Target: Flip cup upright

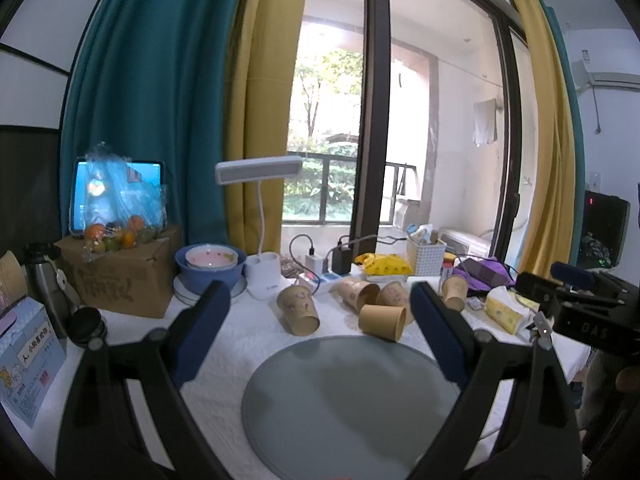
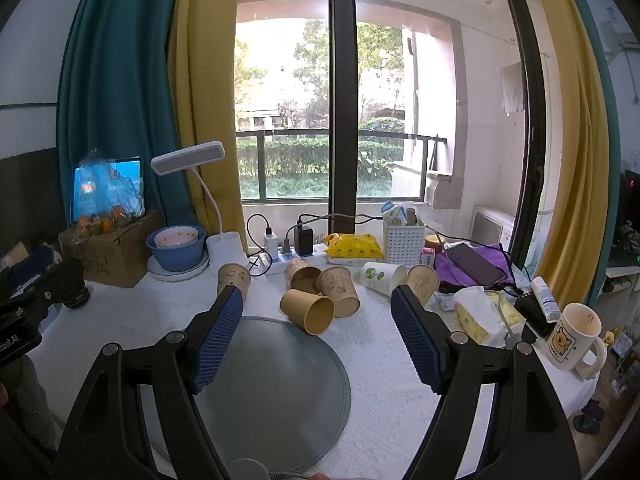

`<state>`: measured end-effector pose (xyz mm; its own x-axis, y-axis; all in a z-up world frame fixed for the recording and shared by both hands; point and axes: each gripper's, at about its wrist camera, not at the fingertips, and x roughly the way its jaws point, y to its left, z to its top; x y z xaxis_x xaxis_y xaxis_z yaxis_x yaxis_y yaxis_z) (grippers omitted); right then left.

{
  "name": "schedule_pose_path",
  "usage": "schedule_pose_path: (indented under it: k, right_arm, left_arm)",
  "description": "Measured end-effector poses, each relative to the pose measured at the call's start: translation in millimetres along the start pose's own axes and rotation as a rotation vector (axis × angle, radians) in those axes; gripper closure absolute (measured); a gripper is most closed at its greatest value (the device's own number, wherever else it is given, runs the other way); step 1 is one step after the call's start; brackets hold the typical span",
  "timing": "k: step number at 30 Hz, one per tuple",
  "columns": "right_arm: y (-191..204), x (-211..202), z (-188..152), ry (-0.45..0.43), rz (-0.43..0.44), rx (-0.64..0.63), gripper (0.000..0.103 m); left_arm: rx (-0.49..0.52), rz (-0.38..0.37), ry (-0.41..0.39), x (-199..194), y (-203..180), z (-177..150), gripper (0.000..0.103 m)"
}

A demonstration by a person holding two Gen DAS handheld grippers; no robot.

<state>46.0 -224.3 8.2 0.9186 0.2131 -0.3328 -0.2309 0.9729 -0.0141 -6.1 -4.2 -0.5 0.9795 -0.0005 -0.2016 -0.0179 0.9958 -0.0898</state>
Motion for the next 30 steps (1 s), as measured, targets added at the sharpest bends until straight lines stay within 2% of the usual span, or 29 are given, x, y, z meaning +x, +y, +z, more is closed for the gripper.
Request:
schedule_pose_path:
  k: [11,16,21,30]
  right_arm:
    - [-0.3,4.4,-0.4,0.007,0.0,-0.001,0.023]
    - [-5.0,24.1,-1.1,0.042,-0.004,0.0,0.023]
    - [-14.4,55.6,-4.7,0.104,-0.015,0.014,0.023]
    - [-37.2,122.3,-13.7,0.216,-0.031,0.051,0.023]
  left_arm:
    - [-0.002,-0.009,0.011,5.6,0.9,-0.6,0.011]
    - [0.003,-0.018,0.053,23.9,-3.1,-1.1,0.011]
    - [0.004,-0.034,0.146,60.3,-5.1,-5.0,0.011]
    - [-0.018,-0.033,0.347,154.5,0.8,-18.5,0.011]
